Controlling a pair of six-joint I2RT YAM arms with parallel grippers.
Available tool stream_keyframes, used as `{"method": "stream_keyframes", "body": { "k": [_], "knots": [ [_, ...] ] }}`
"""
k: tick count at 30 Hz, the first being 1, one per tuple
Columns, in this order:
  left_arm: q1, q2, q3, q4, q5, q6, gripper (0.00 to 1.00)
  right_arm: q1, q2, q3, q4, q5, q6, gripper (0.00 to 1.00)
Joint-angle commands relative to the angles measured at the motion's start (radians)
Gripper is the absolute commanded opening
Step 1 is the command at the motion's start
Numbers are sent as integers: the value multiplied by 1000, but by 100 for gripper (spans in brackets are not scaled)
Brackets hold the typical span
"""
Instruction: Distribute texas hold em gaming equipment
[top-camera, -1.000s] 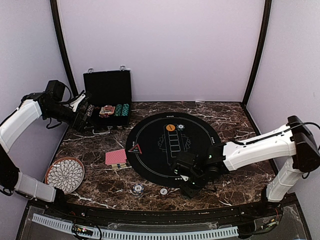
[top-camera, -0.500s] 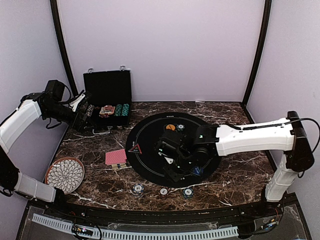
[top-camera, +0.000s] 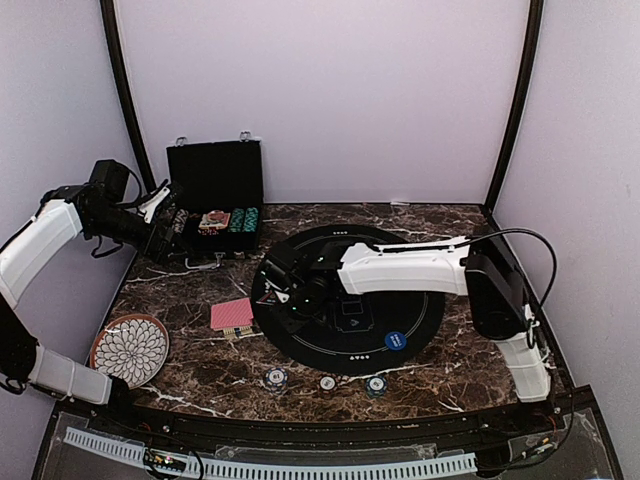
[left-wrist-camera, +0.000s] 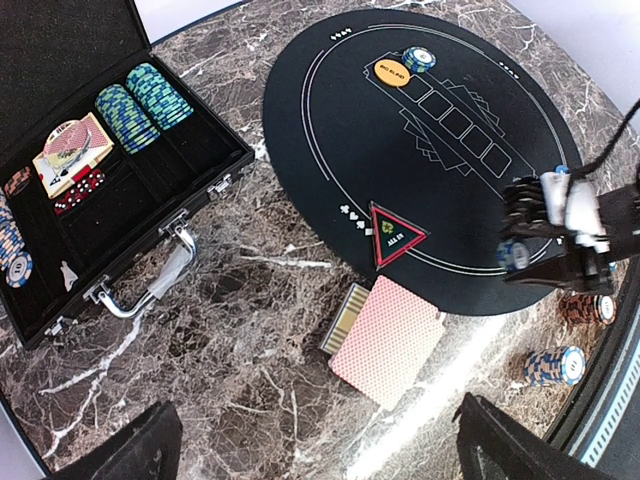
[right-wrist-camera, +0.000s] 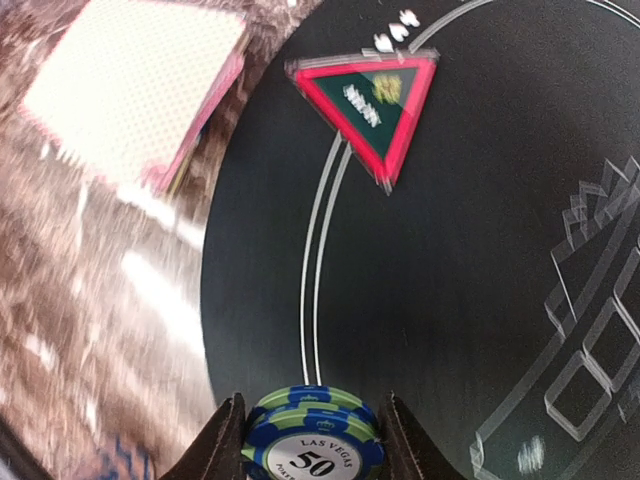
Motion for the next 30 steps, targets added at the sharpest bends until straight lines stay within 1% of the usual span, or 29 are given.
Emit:
{"method": "stream_keyframes", "body": {
  "k": [1, 5, 8, 23, 30],
  "knots": [
    [-5, -36, 10, -19, 20, -1, 99, -18, 112, 135, 29, -14, -37, 9],
    [-5, -41, 7, -23, 24, -1, 99, -29, 194, 238, 8, -28, -46, 10],
    [-5, -48, 9, -27, 23, 2, 99, -38, 219, 260, 8, -33, -45, 10],
    [-5, -51, 14, -31, 32, -2, 99, -68, 226, 210, 25, -5, -49, 10],
    [-5, -44, 21, -29, 34, -1, 99, -73, 213, 169, 42, -45, -45, 13]
  ]
}}
